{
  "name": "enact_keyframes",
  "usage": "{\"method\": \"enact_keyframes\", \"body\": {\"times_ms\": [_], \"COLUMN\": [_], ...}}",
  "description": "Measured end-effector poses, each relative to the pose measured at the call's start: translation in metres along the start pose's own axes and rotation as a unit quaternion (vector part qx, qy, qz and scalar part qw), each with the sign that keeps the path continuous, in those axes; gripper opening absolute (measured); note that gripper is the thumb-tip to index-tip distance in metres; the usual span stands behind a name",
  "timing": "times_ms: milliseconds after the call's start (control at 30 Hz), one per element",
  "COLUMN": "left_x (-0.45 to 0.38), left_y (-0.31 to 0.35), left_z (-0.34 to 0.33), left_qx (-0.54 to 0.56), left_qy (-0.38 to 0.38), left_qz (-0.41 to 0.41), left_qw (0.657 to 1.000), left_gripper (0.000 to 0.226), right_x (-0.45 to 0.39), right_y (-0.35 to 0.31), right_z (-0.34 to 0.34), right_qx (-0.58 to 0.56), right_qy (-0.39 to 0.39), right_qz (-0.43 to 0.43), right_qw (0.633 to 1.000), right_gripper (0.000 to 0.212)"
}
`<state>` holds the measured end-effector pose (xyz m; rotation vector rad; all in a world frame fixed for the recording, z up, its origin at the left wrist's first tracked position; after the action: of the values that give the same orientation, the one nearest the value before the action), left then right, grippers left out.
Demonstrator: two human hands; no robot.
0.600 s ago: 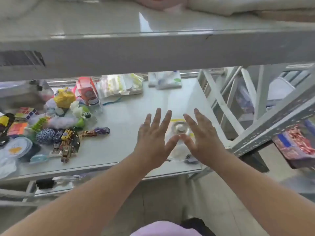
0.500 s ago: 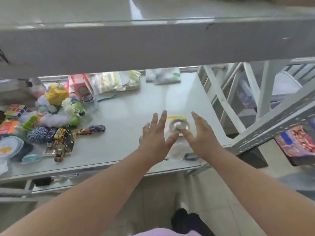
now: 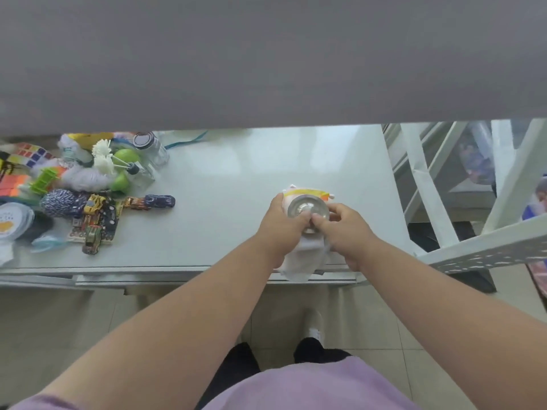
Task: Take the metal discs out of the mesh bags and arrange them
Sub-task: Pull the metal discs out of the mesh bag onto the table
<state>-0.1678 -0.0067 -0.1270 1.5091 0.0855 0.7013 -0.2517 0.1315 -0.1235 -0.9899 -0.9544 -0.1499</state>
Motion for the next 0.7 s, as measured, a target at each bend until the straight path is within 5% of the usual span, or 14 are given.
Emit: {"method": "enact_keyframes", "body": {"times_ms": [267,500,700], "left_x": [0.009,0.029,0.037], "left_y": [-0.012,-0.030,-0.042], "left_z": [0.027,0.081,0.138], "left_qx": [0.199,0.249,0.245], "left_qy": [-0.086,-0.046,0.025], "left_qz": [0.051,0.038,0.028], "left_qw": [0.975,0.967,0.969], "left_gripper": [0.055,0.056,0.043], "right_x": [0.016,0.025,0.023], "right_y": [0.001,-0.007,-0.016], "right_z": [-0.030,-0.090,-0.135], "right_qx": [-0.152,-0.171,-0.203], "right_qy": [-0.093,-0.077,-0.086], "right_qz": [-0.034,-0.049,-0.072], "right_qw": [0.983,0.981,0.973], "right_gripper": [0.030,0.040,0.021]}}
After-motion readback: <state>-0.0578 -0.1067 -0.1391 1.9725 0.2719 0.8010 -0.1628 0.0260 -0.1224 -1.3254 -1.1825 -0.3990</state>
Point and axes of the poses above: each hand's wrist, its own x-axis away from the middle knuckle, its own z-axis out of the back of the hand, y = z × x, the point moved 8 cm from there along -x, towards the middle knuckle, and after that the axes turned 14 degrees about -z, right-handed, at the moved point
